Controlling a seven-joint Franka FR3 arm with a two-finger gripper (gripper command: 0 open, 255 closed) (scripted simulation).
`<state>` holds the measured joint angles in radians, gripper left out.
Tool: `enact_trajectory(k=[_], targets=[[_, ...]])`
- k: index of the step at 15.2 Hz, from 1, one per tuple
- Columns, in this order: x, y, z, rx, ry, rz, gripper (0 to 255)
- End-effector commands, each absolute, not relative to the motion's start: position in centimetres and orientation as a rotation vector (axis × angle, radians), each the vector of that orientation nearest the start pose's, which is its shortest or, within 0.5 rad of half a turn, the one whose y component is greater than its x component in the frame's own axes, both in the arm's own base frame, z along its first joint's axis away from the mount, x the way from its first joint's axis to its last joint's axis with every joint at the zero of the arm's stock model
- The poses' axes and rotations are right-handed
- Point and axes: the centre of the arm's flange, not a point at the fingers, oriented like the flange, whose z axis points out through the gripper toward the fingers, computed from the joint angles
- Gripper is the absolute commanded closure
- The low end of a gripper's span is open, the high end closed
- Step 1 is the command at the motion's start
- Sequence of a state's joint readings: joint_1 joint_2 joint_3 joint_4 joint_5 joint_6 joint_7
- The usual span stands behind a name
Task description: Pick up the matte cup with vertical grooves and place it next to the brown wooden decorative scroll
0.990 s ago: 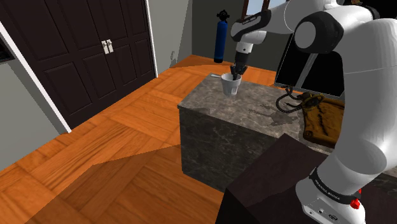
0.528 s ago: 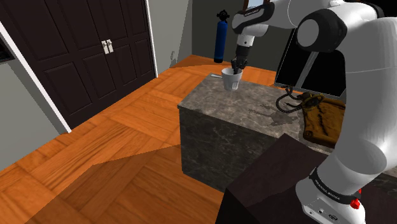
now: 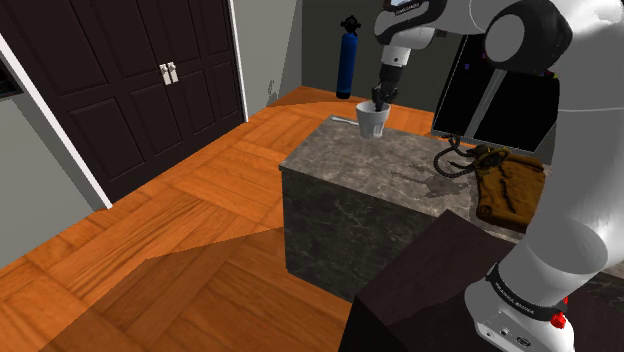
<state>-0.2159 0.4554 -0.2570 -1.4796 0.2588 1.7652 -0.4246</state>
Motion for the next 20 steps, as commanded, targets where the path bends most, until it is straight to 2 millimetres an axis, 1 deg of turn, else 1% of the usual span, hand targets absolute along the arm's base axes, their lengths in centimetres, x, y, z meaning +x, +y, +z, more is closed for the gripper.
enact_trajectory(k=[1,18,19,20], targets=[[59.5,-26.9,41.0,-2.946,0.150,0.116,255],[37.8,-32.6,41.2,-2.946,0.150,0.116,255],[35.9,-33.1,41.2,-2.946,0.150,0.116,255],[35.9,-33.1,40.6,-2.946,0.150,0.116,255]])
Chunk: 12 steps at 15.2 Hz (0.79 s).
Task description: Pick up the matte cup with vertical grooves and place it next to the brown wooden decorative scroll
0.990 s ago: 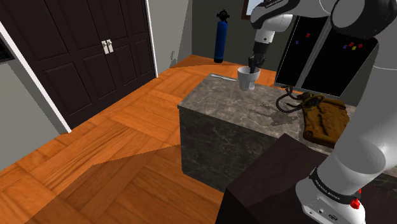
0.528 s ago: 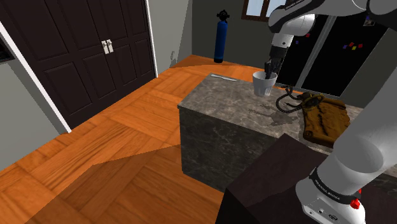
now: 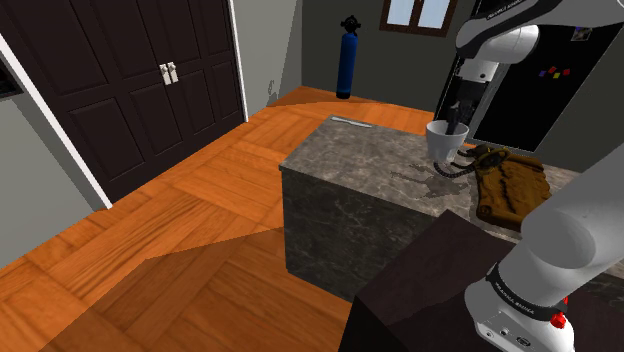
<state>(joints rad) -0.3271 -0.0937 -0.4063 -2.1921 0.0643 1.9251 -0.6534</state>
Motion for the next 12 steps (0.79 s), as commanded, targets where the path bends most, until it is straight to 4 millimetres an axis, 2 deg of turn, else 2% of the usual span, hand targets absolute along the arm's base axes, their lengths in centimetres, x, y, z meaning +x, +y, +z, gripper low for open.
enact_trajectory(k=[1,12], targets=[[35.9,-33.1,40.1,-2.946,0.150,0.116,255],[35.9,-33.1,34.3,-2.946,0.150,0.116,255]])
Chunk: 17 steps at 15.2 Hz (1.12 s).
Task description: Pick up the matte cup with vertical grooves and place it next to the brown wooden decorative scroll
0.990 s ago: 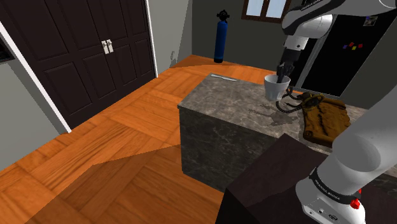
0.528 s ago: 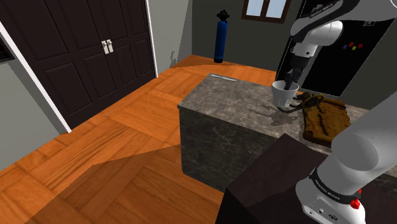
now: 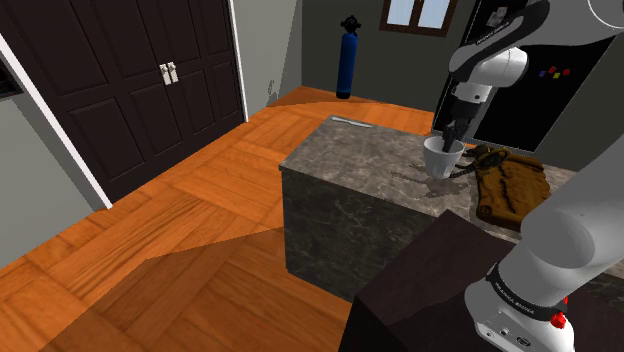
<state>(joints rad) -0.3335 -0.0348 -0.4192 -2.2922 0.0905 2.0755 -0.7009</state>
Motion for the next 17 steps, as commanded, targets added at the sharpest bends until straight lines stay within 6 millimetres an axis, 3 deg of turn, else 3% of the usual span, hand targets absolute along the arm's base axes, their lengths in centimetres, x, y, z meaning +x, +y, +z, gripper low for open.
enact_trajectory(k=[1,17], targets=[[35.9,-33.1,33.8,-2.946,0.150,0.116,255],[35.9,-33.1,25.3,-2.946,0.150,0.116,255]])
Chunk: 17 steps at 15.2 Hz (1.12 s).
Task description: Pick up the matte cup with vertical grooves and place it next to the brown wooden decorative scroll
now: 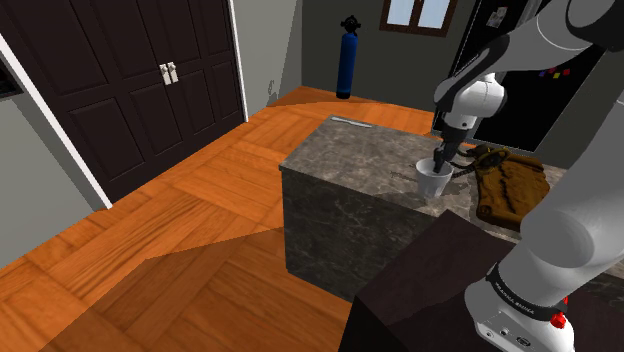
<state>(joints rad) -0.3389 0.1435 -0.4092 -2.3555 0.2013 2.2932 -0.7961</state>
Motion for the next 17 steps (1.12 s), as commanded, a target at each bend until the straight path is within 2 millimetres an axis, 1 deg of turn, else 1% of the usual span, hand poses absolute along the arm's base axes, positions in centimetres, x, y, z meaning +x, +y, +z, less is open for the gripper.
enact_trajectory(k=[1,3,10,11,16,17], targets=[[35.9,-33.1,24.8,-2.946,0.150,0.116,255],[35.9,-33.1,24.1,-2.946,0.150,0.116,255],[35.9,-33.1,24.1,-2.946,0.150,0.116,255],[35.9,-33.1,24.1,-2.946,0.150,0.116,0],[35.9,-33.1,24.1,-2.946,0.150,0.116,0],[35.9,-33.4,25.4,-2.946,0.150,0.116,0]])
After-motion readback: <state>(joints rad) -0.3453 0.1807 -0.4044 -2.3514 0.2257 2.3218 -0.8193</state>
